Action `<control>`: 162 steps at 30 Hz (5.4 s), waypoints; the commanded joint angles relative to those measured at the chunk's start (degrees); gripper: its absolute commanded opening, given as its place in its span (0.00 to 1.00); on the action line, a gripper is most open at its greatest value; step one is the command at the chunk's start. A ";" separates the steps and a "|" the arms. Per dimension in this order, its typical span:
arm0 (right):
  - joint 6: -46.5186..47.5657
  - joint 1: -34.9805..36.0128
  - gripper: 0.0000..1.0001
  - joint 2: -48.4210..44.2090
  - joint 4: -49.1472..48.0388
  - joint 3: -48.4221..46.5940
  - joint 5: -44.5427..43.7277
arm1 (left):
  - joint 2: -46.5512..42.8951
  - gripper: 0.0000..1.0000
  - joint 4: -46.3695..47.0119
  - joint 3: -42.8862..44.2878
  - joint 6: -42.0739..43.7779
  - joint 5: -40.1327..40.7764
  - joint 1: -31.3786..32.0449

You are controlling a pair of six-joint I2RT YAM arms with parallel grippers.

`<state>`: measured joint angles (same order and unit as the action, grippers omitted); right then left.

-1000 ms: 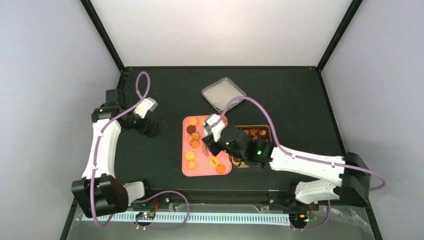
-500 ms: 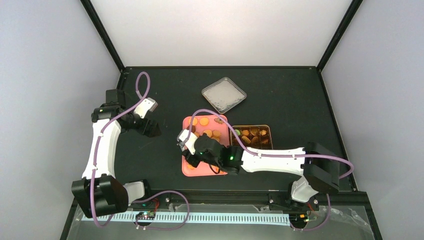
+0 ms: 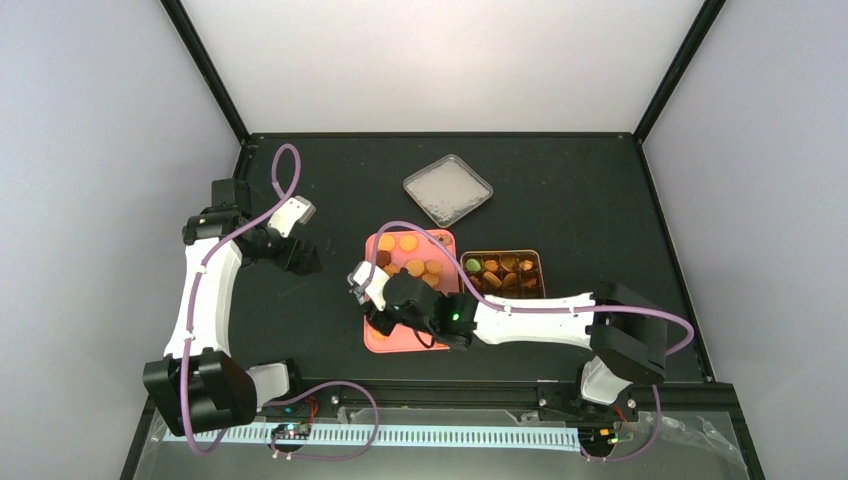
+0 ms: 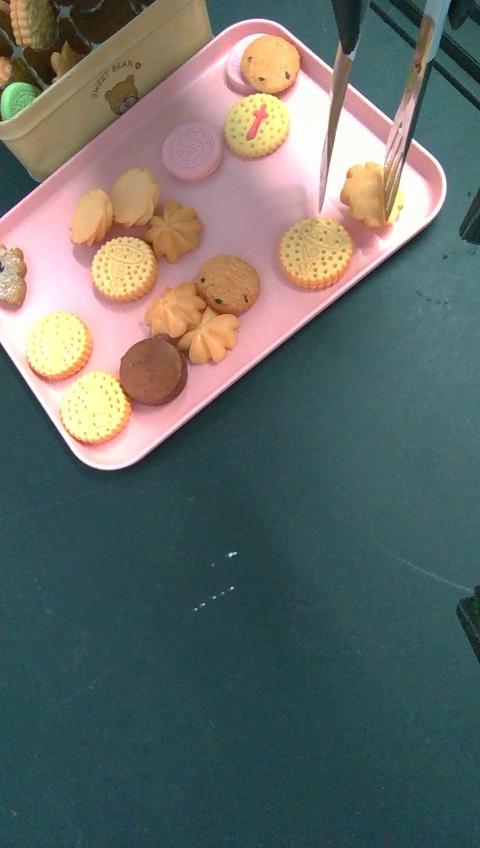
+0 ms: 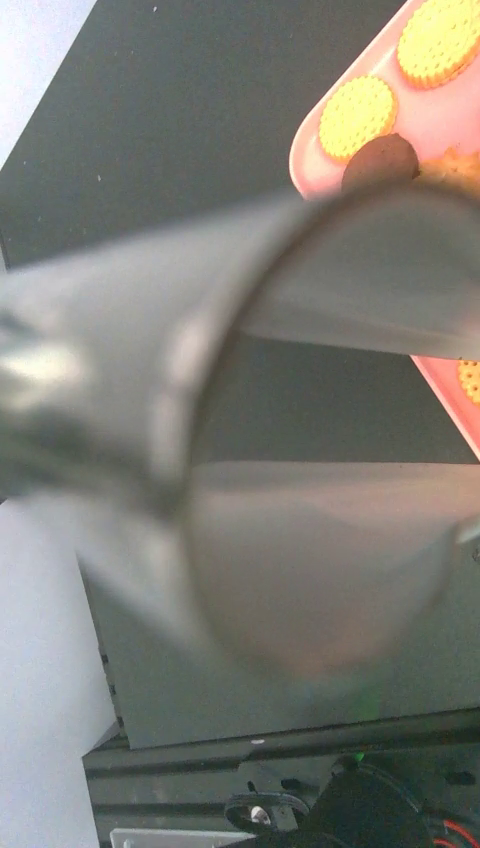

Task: Pack the cookies
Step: Pick up the fake cookies from the plate, then place the fake cookies in the empty pocket of the box, then pick up the fake cookies from the plate.

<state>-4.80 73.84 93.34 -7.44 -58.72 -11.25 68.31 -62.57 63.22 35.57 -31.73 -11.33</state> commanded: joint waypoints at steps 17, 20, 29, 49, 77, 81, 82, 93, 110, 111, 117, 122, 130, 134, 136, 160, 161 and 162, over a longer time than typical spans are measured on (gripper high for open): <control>-1.98 -0.19 0.28 -2.74 -4.35 5.65 5.34 | -0.23 0.92 -1.55 2.43 0.89 -1.36 -0.70; -1.49 -0.66 0.26 -2.75 -4.38 4.91 5.05 | -0.28 0.92 -1.59 2.43 0.77 -1.41 -0.63; 0.17 -1.97 0.08 -4.48 -5.09 3.31 4.15 | -0.61 0.92 -1.59 1.85 1.05 -1.03 -0.65; 1.59 -12.00 0.01 -36.49 13.59 18.19 -2.50 | -0.75 0.91 -1.04 1.29 1.50 -1.37 -0.63; 2.45 -16.80 0.02 -37.72 21.94 15.82 -6.60 | -0.42 0.92 -0.05 -0.10 1.33 -3.96 -0.66; 2.83 -16.91 0.02 -38.79 21.28 16.17 -3.82 | -0.36 0.92 -0.09 -0.27 1.30 -3.86 -0.62; 2.90 -16.82 0.02 -38.91 21.17 16.24 -3.71 | -0.37 0.92 -0.10 -0.22 1.34 -3.81 -0.63; 3.41 -16.98 0.18 -38.24 21.79 15.55 -6.39 | -0.60 0.92 -0.52 0.12 1.55 -3.73 -0.68; 3.65 -17.24 0.27 -41.74 21.66 14.97 -6.24 | -0.44 0.92 -0.88 0.66 1.60 -3.95 -0.66; 3.70 -17.24 0.27 -42.01 21.46 14.77 -5.88 | -0.42 0.92 -0.89 0.67 1.60 -3.96 -0.62; 4.67 -17.20 0.26 -40.28 19.08 11.65 1.05 | -0.37 0.92 -0.65 0.68 1.48 -3.78 -0.62; 3.73 -15.03 0.26 -32.62 16.45 7.17 6.20 | -0.35 0.92 -0.58 0.63 0.78 -2.74 -0.62; 0.33 -8.16 0.26 -25.13 11.96 9.23 5.12 | -1.34 0.94 -0.51 0.41 0.53 -0.82 -0.63; -1.61 -7.87 0.28 -25.64 11.16 12.82 3.19 | -1.00 0.94 -0.37 0.32 0.55 -1.29 -0.66; -2.27 -7.84 0.30 -26.38 11.07 14.56 2.82 | -0.80 0.94 -0.41 0.32 0.63 -1.43 -0.66; -8.64 -7.88 0.17 -29.48 6.53 22.90 3.98 | -1.21 0.94 -0.63 0.32 0.80 -1.64 -0.63; -8.54 -7.84 0.14 -29.92 6.75 22.56 3.55 | -1.25 0.94 -0.63 0.32 0.79 -1.66 -0.62; -8.33 -7.84 0.11 -30.32 7.03 22.21 3.19 | -1.31 0.94 -0.61 0.28 0.81 -1.63 -0.63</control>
<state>-12.56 65.89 65.45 0.12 -36.07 -6.81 68.23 -62.96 63.18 36.25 -33.15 -11.57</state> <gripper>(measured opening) 0.157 0.944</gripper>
